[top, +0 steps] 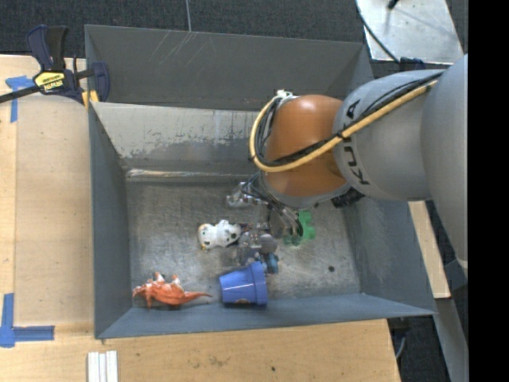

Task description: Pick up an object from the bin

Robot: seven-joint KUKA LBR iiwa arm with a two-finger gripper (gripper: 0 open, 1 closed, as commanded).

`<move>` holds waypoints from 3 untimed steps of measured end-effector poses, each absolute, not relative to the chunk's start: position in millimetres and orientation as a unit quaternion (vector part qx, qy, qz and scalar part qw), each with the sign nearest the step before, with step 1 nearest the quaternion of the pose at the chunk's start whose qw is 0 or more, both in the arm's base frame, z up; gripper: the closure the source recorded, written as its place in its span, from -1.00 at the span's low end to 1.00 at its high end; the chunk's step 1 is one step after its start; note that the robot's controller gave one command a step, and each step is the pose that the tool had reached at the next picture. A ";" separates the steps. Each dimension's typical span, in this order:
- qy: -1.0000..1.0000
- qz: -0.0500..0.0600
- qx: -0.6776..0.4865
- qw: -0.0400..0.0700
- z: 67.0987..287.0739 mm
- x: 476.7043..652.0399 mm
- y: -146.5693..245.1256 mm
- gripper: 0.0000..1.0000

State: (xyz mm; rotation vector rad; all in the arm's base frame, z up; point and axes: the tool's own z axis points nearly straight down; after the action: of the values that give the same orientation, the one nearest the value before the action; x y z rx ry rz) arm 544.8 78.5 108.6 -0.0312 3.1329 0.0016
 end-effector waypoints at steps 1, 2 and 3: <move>1.000 0.000 -0.026 -0.002 87.5 550.6 81.8 -1.00; 0.997 0.000 0.073 0.002 104.6 556.0 84.9 -1.00; 0.998 0.000 0.066 0.001 79.9 561.8 88.6 -1.00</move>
Offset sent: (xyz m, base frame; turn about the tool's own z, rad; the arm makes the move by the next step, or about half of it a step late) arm 0.0121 0.0100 0.0018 0.2534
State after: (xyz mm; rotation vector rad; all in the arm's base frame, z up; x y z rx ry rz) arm 561.8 88.6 79.9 0.2074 3.1331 -0.0002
